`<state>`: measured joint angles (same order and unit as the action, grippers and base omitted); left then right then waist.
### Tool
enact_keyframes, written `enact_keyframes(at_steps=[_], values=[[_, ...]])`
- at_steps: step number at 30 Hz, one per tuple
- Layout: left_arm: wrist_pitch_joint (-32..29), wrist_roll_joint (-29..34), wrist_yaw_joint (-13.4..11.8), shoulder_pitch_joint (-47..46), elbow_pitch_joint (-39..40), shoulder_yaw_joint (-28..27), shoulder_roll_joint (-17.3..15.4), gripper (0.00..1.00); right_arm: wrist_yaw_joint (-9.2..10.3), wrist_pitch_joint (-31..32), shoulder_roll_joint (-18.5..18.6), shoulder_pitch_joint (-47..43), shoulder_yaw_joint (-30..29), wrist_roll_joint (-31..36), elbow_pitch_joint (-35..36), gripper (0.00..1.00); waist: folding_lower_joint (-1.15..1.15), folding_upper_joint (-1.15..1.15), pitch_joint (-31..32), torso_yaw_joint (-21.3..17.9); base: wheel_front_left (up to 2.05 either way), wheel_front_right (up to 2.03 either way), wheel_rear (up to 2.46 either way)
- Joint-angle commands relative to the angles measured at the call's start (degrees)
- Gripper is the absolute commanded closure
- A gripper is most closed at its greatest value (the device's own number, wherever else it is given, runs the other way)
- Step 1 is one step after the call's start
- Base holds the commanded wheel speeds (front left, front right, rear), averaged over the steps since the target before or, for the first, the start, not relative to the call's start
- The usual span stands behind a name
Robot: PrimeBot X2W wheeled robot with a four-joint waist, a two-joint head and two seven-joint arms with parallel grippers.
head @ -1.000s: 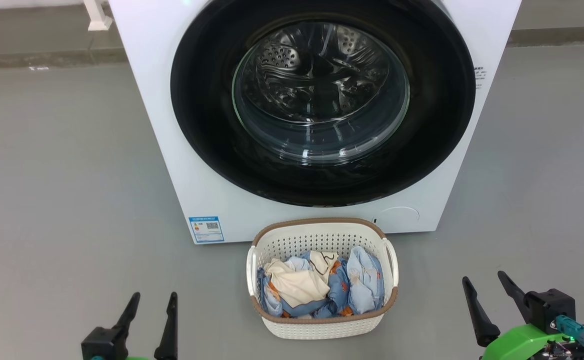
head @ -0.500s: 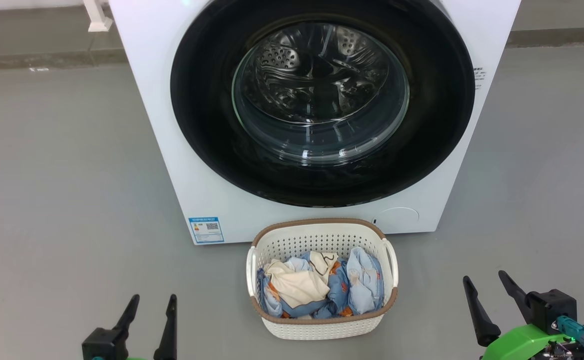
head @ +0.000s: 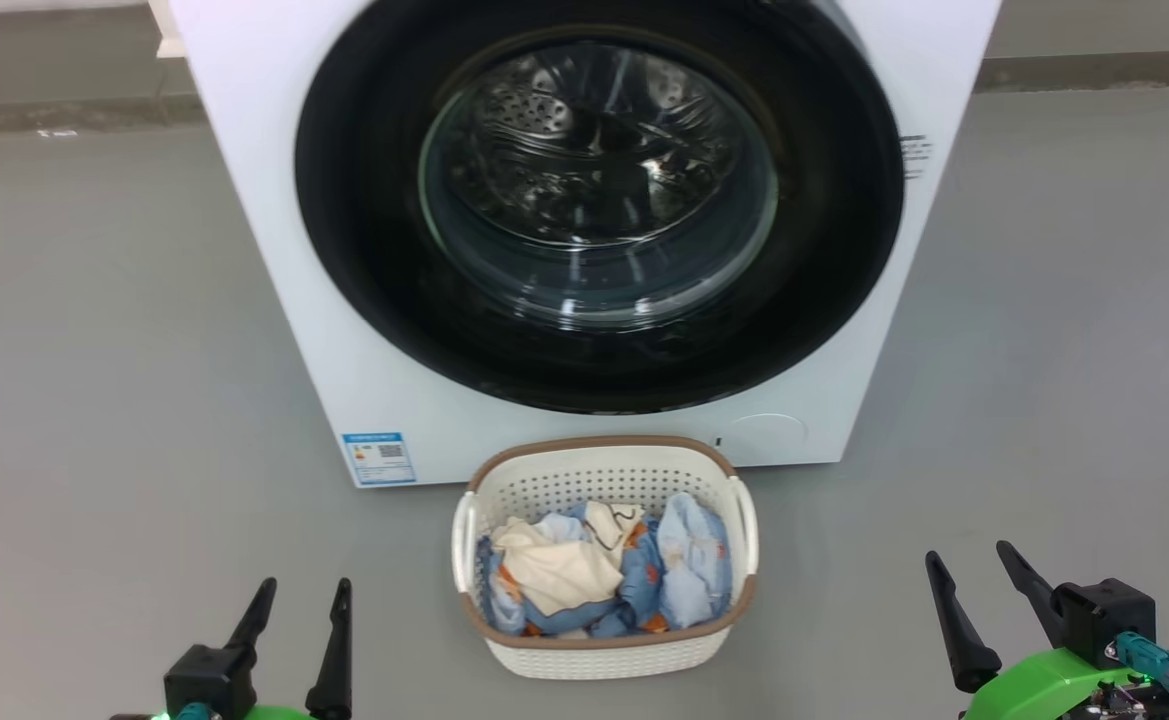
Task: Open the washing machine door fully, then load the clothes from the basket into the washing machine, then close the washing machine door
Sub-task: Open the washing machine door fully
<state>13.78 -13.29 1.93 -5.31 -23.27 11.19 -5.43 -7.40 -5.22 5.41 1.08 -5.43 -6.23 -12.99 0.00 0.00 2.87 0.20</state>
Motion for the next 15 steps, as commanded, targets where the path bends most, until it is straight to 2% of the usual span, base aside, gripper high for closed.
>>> enact_keyframes(at_steps=[1, 15], values=[[0.8, -0.2, -0.5, -2.8, 1.0, -1.6, -0.9, 0.0, -0.09, -0.6, 0.8, 0.9, 1.2, -0.3, 1.6, 0.0, 0.0, 0.0, -0.1, 0.0, 1.23, 1.23, -2.46], [1.0, -0.8, -0.6, -2.8, 0.9, -1.1, -0.9, 0.0, -0.09, -0.4, 0.6, 0.7, 0.9, -0.4, 1.8, 0.0, 0.0, 0.0, 0.1, -0.1, 1.23, 1.23, -2.45]])
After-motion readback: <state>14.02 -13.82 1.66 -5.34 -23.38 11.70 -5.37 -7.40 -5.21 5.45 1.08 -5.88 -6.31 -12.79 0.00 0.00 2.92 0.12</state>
